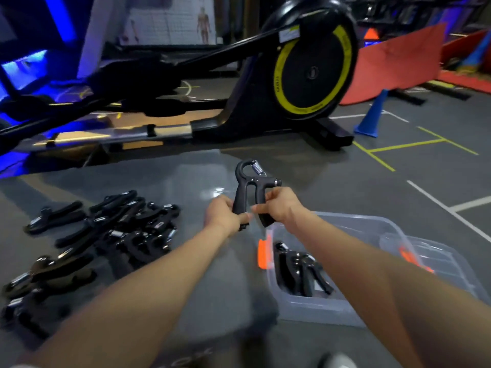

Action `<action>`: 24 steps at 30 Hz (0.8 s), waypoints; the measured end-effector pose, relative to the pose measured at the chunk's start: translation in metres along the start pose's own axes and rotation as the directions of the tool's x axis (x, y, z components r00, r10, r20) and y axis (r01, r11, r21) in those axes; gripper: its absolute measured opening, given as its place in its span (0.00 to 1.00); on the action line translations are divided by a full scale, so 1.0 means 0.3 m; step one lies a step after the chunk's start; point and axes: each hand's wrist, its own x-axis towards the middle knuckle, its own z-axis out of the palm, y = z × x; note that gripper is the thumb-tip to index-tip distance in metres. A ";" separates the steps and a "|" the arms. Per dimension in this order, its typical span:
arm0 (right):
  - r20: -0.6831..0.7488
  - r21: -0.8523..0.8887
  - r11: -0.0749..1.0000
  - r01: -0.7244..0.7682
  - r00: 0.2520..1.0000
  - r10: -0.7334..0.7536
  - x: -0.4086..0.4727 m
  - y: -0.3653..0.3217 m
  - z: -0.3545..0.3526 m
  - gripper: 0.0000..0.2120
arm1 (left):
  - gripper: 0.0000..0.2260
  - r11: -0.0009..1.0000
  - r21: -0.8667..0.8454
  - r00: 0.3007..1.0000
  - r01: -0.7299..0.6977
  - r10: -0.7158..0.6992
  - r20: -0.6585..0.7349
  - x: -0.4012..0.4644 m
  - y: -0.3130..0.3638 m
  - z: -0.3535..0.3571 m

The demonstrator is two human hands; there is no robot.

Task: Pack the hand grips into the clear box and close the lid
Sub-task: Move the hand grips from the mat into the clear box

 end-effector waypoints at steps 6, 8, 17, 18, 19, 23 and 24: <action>-0.157 -0.261 0.956 -0.137 0.983 0.098 0.104 0.255 -0.313 0.18 | 0.13 0.998 -0.034 0.969 -0.058 0.064 0.238 0.043 0.068 0.414; -0.169 -0.285 0.939 -0.194 0.974 0.150 0.131 0.366 -0.381 0.15 | 0.17 0.996 -0.007 0.936 -0.093 0.090 0.341 0.058 0.054 0.537; -0.074 -0.570 0.757 -0.320 0.937 0.341 0.283 0.759 -0.437 0.16 | 0.27 0.765 0.523 0.862 -0.376 0.082 0.500 0.175 -0.152 0.818; -0.072 -0.590 0.738 -0.327 0.932 0.356 0.302 0.785 -0.425 0.16 | 0.27 0.732 0.553 0.854 -0.398 0.074 0.515 0.188 -0.173 0.829; -0.074 -0.612 0.716 -0.335 0.926 0.370 0.321 0.812 -0.413 0.16 | 0.28 0.701 0.579 0.845 -0.416 0.063 0.531 0.200 -0.194 0.839; -0.032 -0.682 0.664 -0.306 0.920 0.390 0.394 0.901 -0.360 0.14 | 0.35 0.641 0.635 0.827 -0.430 -0.001 0.562 0.243 -0.260 0.860; -0.017 -0.697 0.653 -0.296 0.917 0.398 0.405 0.923 -0.345 0.15 | 0.36 0.635 0.642 0.823 -0.429 -0.018 0.568 0.254 -0.275 0.863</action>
